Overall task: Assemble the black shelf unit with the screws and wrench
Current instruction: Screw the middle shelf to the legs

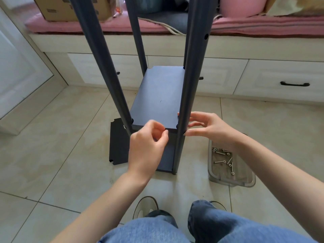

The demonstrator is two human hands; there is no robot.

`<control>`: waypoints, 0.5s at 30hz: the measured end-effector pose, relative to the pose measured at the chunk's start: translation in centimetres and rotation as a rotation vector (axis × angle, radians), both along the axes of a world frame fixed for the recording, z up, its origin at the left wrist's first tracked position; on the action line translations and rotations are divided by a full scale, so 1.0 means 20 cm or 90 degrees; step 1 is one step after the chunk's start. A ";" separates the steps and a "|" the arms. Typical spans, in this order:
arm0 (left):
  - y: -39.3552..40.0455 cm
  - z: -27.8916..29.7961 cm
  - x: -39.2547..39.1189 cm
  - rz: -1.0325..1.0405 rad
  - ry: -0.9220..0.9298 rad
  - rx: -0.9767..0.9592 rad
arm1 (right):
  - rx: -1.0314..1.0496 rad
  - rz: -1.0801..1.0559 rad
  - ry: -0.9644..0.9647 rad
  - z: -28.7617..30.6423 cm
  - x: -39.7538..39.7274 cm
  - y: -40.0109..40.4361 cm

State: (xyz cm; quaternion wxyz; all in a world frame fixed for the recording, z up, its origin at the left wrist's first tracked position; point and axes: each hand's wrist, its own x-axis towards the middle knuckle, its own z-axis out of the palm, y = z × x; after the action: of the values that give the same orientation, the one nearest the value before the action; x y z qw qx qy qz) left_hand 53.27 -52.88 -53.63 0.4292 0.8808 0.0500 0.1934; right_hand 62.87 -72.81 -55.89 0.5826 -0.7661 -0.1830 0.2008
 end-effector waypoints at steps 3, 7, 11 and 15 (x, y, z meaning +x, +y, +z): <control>0.00 0.01 0.06 -0.118 -0.076 0.199 | 0.020 0.014 -0.012 0.01 0.00 0.00; -0.02 0.00 0.16 -0.231 0.036 0.324 | 0.042 0.031 -0.022 0.02 0.00 -0.01; -0.03 -0.03 0.20 -0.230 0.025 0.330 | 0.061 0.038 0.003 0.02 0.01 -0.01; -0.02 -0.05 0.21 -0.211 0.013 0.329 | 0.062 0.048 0.017 0.02 0.01 -0.01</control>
State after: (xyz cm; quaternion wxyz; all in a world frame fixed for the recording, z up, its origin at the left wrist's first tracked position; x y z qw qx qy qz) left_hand 57.50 -53.30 -54.67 0.2158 0.9590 -0.1410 0.1180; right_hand 63.04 -73.07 -55.48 0.6137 -0.7265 -0.2138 0.2235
